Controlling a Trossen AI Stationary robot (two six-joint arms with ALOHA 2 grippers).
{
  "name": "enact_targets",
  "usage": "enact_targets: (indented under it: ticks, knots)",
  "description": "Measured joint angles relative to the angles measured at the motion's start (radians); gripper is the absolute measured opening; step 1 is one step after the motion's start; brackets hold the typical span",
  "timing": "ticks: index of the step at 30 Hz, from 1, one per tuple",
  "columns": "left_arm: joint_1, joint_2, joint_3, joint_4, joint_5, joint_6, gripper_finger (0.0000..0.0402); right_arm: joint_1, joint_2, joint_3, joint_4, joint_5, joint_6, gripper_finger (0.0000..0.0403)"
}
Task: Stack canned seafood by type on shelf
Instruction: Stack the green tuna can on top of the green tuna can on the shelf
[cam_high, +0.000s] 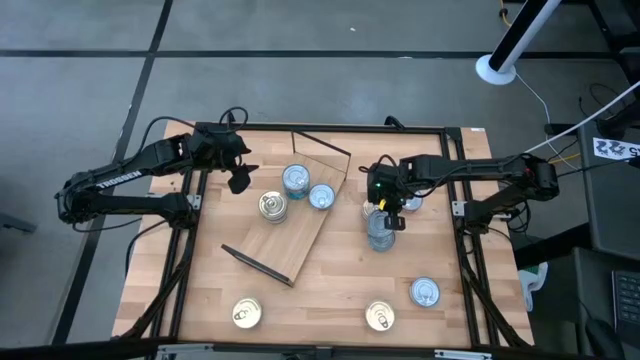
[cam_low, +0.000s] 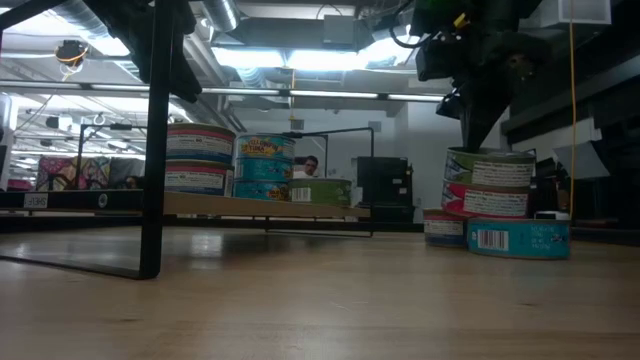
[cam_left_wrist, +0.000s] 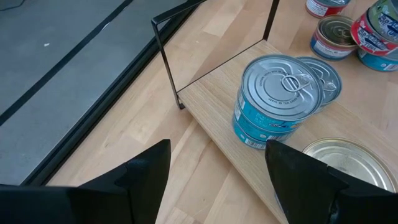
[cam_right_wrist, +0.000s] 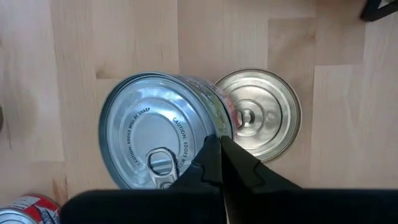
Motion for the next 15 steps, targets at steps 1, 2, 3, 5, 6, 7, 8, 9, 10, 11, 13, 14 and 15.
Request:
enact_targets:
  ticks: [1,2,3,5,6,7,8,9,10,11,13,14,15]
  knots:
    - [0.0,0.0,0.0,0.0,0.0,0.0,0.0258,0.0,0.0,0.0,0.0,-0.009,0.0,0.0]
    - [0.0,0.0,0.0,0.0,0.0,0.0,0.0258,0.0,0.0,0.0,0.0,-0.017,0.0,0.0]
    - [0.0,0.0,0.0,0.0,0.0,0.0,0.0258,0.0,0.0,0.0,-0.001,-0.021,0.0,0.0]
    - [0.0,0.0,0.0,0.0,0.0,0.0,0.0258,0.0,0.0,0.001,-0.004,-0.021,0.0,0.0]
    - [0.0,0.0,0.0,0.0,0.0,0.0,0.0258,0.0,0.0,0.001,-0.006,-0.021,0.0,0.0]
    - [0.0,0.0,0.0,0.0,0.0,0.0,0.0258,0.0,0.0,0.001,-0.007,-0.021,0.0,0.0]
    - [0.0,0.0,0.0,0.0,0.0,0.0,0.0258,0.0,0.0,0.001,-0.007,-0.021,0.0,0.0]
    - [0.0,0.0,0.0,0.0,0.0,0.0,0.0258,0.0,0.0,0.001,-0.007,-0.021,-0.001,0.0]
    - [0.0,0.0,0.0,0.0,0.0,0.0,0.0258,0.0,0.0,0.001,-0.007,-0.021,-0.001,0.0]
    - [0.0,0.0,0.0,0.0,0.0,0.0,0.0258,0.0,0.0,0.001,-0.007,-0.021,-0.001,0.0]
    - [0.0,0.0,0.0,0.0,0.0,0.0,0.0258,0.0,0.0,0.001,-0.007,-0.021,-0.001,0.0]
    - [0.0,0.0,0.0,0.0,0.0,0.0,0.0258,0.0,0.0,0.001,-0.007,-0.021,-0.003,0.0]
    - [0.0,0.0,0.0,0.0,0.0,0.0,0.0258,0.0,0.0,0.001,-0.008,-0.021,-0.007,0.0]
